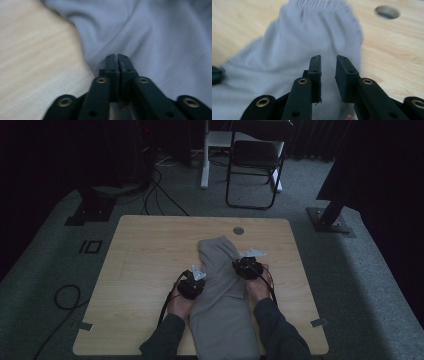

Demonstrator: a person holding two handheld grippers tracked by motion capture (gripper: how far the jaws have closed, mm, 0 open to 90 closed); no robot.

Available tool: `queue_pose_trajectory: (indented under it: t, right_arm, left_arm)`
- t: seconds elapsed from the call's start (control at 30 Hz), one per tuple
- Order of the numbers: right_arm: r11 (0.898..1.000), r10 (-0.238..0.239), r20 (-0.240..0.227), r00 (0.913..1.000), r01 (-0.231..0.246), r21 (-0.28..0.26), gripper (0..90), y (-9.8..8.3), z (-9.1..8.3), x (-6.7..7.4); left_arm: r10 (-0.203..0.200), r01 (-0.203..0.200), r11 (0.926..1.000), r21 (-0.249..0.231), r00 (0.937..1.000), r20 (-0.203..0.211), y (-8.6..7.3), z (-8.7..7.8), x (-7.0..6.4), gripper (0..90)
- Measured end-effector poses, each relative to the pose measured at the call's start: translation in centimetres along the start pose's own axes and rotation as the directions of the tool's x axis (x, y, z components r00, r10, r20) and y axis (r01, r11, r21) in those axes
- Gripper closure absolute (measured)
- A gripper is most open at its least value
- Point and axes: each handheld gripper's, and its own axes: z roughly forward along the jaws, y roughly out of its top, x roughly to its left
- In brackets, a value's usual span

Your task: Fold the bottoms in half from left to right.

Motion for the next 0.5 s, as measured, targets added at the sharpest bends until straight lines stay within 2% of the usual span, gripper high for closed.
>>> queue_pose_trajectory:
  t: [0.03, 0.1, 0.13, 0.17, 0.23, 0.37, 0.4, 0.5]
  right_arm:
    - [0.999, -0.004, -0.022, 0.9997, 0.005, 0.043, 72.6, -0.2, 0.9, -0.1]
    - [0.996, 0.001, 0.018, 0.9998, -0.003, 0.086, 69.8, -0.6, 2.0, -0.4]
    - [0.996, 0.047, 0.024, 0.9986, -0.048, 0.078, 68.9, -0.8, 2.4, -0.9]
    - [0.996, 0.047, 0.024, 0.9986, -0.048, 0.078, 68.9, -0.8, 2.4, -0.9]
    - [0.99, 0.121, 0.004, 0.9927, -0.121, 0.068, 66.1, -0.8, 2.5, -1.4]
    - [0.994, 0.09, -0.006, 0.9959, -0.089, 0.07, 61.0, -0.8, 2.5, -0.9]
    - [0.995, 0.075, -0.011, 0.9971, -0.074, 0.07, 60.0, -0.9, 2.5, -0.5]
    - [0.996, 0.021, -0.02, 0.9996, -0.019, 0.089, 58.8, -1.1, 2.0, 1.4]
  left_arm:
    - [-0.002, 0.002, 1.0, 0.002, 0.9998, -0.018, -0.2, -0.2, 0.3, 90.0]
    - [0.0, 0.0, 1.0, 0.002, 0.999, -0.045, -0.4, -0.3, 0.7, 90.0]
    - [-0.007, 0.007, 1.0, 0.0, 0.9987, -0.05, -0.5, -0.4, 1.0, 90.0]
    - [-0.007, 0.007, 1.0, 0.0, 0.9987, -0.05, -0.5, -0.4, 1.0, 90.0]
    - [-0.027, 0.026, 0.9996, -0.004, 0.9982, -0.054, -0.9, -0.6, 1.7, 90.0]
    - [-0.044, 0.043, 0.999, -0.011, 0.9974, -0.058, -1.5, -1.1, 2.2, 90.0]
    - [-0.044, 0.044, 0.999, -0.011, 0.9967, -0.067, -2.0, -1.6, 2.1, 90.0]
    - [-0.055, 0.055, 0.9985, -0.009, 0.9967, -0.06, -2.9, -2.6, 1.8, 90.0]
